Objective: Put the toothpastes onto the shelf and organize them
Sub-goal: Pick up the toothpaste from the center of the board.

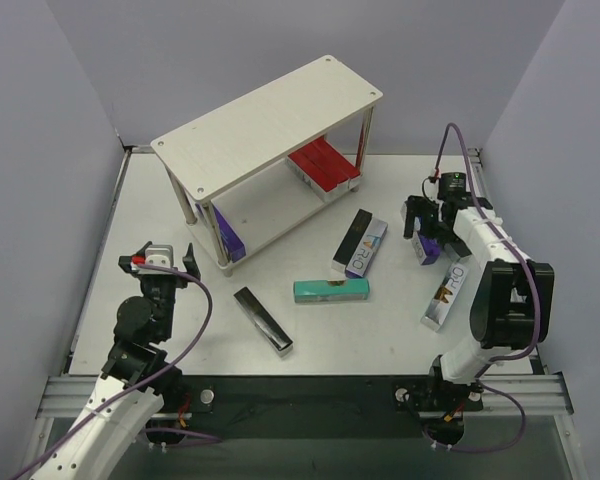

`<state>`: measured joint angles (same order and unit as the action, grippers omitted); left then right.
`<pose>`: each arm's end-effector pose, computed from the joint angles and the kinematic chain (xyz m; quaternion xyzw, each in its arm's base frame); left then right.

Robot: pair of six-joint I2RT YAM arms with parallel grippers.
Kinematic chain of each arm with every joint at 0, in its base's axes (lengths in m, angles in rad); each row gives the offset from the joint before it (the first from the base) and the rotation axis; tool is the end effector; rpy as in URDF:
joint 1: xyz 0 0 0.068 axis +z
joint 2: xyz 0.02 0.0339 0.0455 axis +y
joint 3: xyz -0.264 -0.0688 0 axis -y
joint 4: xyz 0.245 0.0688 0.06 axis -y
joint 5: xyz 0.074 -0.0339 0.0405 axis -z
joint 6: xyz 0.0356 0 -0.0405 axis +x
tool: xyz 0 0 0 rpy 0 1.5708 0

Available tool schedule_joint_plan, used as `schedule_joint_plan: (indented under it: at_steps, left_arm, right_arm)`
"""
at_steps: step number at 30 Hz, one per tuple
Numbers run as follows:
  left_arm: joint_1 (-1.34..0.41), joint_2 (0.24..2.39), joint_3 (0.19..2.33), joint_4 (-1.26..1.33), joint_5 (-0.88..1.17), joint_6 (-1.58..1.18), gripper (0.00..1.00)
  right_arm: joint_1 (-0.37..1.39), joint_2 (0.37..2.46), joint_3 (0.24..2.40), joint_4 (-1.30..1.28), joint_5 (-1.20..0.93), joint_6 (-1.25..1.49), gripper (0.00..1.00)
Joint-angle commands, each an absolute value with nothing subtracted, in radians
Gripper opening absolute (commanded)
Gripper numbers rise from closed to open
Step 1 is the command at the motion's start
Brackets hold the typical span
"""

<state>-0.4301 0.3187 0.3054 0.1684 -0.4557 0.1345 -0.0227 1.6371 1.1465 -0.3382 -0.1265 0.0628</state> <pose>0.1154 -0.0357 0.2693 0.0116 0.6561 0.0363 0.7537 0.3557 -0.0036 0.2338 0.0169 0.9302 0.0661 0.3606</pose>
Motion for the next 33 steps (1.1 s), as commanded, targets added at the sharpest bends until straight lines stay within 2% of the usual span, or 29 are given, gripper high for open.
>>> schedule_joint_plan:
  at_steps: [1, 15, 18, 24, 30, 33]
  left_arm:
    - [-0.423, 0.308, 0.331, 0.195, -0.449, 0.135, 0.94]
    - [-0.423, 0.307, 0.331, 0.186, -0.445, 0.137, 0.94]
    - [-0.423, 0.305, 0.331, 0.186, -0.445, 0.135, 0.94]
    - [-0.423, 0.301, 0.331, 0.186, -0.439, 0.133, 0.94]
    - [-0.423, 0.316, 0.331, 0.189, -0.42, 0.126, 0.94]
    - [-0.423, 0.316, 0.331, 0.189, -0.419, 0.124, 0.94]
  right_arm:
    - [-0.064, 1.614, 1.144, -0.336, -0.09, 0.071, 0.86]
    - [-0.081, 1.758, 1.124, -0.302, -0.198, -0.041, 0.79]
    - [-0.081, 1.749, 1.112, -0.299, -0.213, -0.045, 0.71]
    - [-0.08, 1.697, 1.069, -0.288, -0.213, -0.023, 0.49]
    - [-0.077, 1.59, 0.991, -0.245, -0.172, -0.009, 0.36]
    - [-0.066, 1.516, 0.95, -0.233, -0.129, -0.003, 0.34]
